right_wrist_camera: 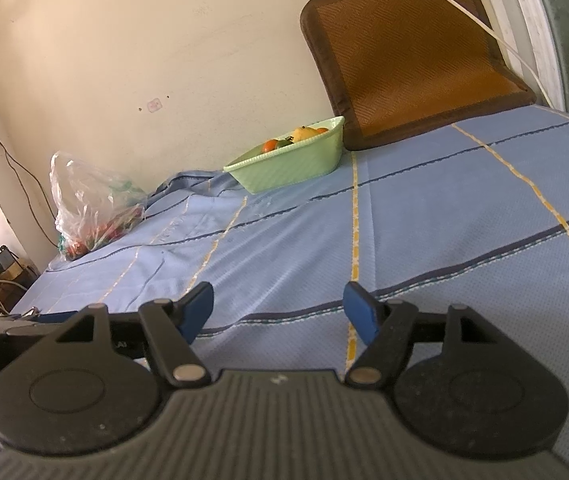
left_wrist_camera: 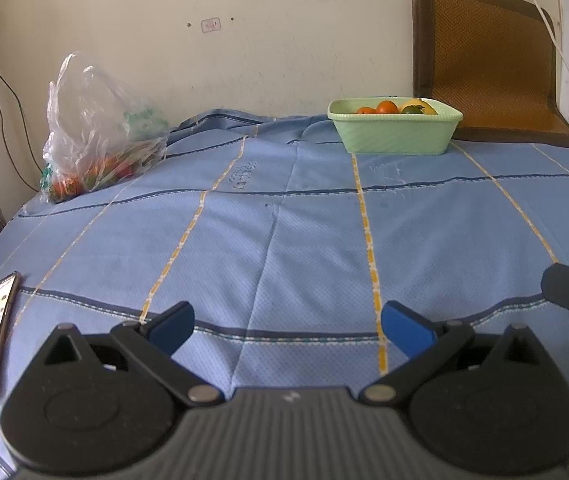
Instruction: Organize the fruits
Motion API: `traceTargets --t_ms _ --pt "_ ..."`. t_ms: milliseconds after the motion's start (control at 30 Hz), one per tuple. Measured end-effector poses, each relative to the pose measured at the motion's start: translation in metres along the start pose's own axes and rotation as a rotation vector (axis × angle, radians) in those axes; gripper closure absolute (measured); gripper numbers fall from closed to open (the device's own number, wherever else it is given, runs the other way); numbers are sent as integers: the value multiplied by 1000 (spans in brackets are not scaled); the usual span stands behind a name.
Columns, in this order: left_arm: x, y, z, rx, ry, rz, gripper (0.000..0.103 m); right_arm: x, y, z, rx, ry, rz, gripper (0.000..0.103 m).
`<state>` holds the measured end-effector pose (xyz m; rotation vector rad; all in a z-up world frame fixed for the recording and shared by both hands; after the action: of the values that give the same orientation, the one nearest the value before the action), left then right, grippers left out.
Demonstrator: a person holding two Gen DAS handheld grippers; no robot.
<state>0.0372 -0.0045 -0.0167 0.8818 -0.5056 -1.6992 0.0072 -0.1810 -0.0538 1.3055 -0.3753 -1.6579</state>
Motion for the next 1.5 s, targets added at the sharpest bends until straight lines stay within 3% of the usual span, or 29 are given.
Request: traceTargets --t_ms 1500 --pt "0 -2 -4 -15 -17 8 0 1 2 -1 -2 2 -1 28"
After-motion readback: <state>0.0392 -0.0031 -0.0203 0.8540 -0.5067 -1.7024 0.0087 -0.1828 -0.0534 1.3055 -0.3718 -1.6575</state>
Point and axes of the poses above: each gripper's, at about its wrist camera, not at the fingertips, and z roughly against the way its jaws point, x to its right, y to its top, the point moved 5 cm from there along -z, roughly the way its jaws point, and after that the axes turned 12 degrees about -z, right-handed, at the moved point
